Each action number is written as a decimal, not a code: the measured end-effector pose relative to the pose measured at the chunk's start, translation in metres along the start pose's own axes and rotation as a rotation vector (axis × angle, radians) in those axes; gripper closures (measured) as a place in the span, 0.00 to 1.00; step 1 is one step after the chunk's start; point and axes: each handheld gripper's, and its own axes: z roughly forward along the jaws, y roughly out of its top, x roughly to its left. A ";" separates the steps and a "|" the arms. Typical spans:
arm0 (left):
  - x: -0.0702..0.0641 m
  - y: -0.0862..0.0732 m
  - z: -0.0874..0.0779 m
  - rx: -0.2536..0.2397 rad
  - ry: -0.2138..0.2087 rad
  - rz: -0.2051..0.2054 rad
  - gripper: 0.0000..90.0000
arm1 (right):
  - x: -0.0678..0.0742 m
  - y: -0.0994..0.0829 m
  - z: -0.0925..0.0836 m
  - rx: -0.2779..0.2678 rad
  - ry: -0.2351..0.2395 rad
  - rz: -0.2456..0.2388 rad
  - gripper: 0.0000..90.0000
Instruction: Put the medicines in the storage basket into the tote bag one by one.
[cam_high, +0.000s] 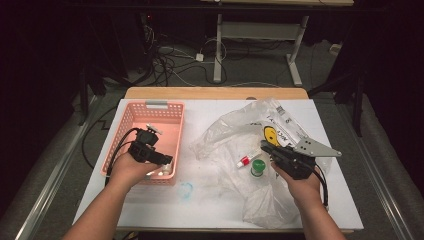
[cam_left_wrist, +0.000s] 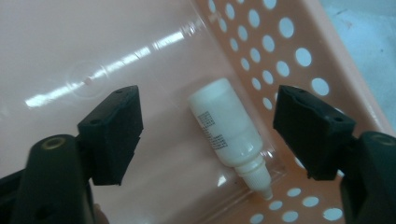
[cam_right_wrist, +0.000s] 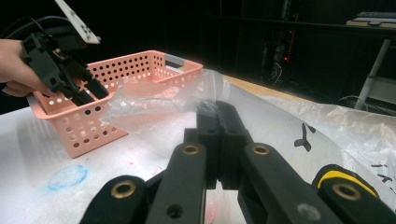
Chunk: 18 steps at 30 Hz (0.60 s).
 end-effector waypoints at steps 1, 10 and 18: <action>0.001 0.002 0.002 0.023 -0.010 -0.006 0.30 | 0.000 0.000 0.000 -0.001 -0.001 0.003 1.00; 0.002 0.013 0.015 0.154 -0.062 -0.039 0.42 | -0.001 -0.001 0.000 0.000 -0.002 -0.001 1.00; 0.004 0.018 0.023 0.235 -0.066 -0.052 0.48 | -0.001 -0.001 0.000 0.001 -0.004 0.002 1.00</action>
